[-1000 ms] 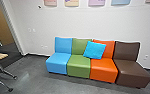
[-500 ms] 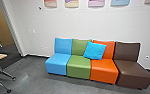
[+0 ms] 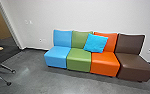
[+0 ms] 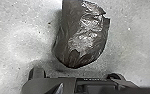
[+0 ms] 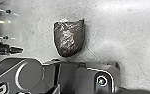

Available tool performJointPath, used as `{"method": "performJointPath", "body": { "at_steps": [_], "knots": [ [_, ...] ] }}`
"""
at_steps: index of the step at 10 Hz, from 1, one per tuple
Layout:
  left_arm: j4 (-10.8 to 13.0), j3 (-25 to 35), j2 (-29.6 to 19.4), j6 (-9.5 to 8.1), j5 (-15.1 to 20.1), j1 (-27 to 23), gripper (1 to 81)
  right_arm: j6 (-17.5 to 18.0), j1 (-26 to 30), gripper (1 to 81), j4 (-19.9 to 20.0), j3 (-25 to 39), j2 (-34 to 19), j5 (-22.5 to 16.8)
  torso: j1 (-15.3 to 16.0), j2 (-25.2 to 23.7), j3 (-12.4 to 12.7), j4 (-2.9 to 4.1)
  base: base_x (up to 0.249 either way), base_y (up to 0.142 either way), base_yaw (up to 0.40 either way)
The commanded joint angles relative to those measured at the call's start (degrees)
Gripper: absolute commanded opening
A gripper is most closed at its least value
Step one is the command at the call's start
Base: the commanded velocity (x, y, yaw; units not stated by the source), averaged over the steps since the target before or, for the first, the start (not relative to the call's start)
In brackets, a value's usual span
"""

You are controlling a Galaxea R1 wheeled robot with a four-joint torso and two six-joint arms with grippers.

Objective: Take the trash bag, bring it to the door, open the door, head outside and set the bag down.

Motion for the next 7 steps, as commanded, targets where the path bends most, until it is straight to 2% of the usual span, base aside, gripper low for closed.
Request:
{"method": "performJointPath", "body": {
  "at_steps": [1, 2, 4, 7],
  "knots": [
    [-1.1, 0.1, -0.7, -0.02, 4.0, -6.4, 81.1, 0.0, 4.1, 81.1, 1.3, 3.1, -5.3, -3.0, 3.5, -5.4, -5.1, 0.00, 0.000, 0.000, 0.000],
    [-1.2, 0.1, -0.6, -0.02, 4.0, -6.8, 81.1, 0.0, 4.3, 81.1, 1.3, 3.9, -6.6, -2.9, 4.8, -7.5, -7.0, 0.00, 0.000, 0.000, 0.000],
    [-1.8, -0.2, -0.5, -0.02, 4.0, -8.0, 81.1, 0.3, 5.6, 81.1, 1.9, 5.6, -8.5, -3.1, 7.4, -11.5, -5.4, 0.00, 0.000, 0.000, 0.000],
    [-2.0, -0.2, 0.1, -0.03, 4.0, -9.2, 81.1, 0.4, 7.3, 81.1, 2.4, 7.7, -10.9, -5.1, 10.4, -16.2, -6.9, 0.00, 0.000, 0.000, 0.000]
  ]
}}
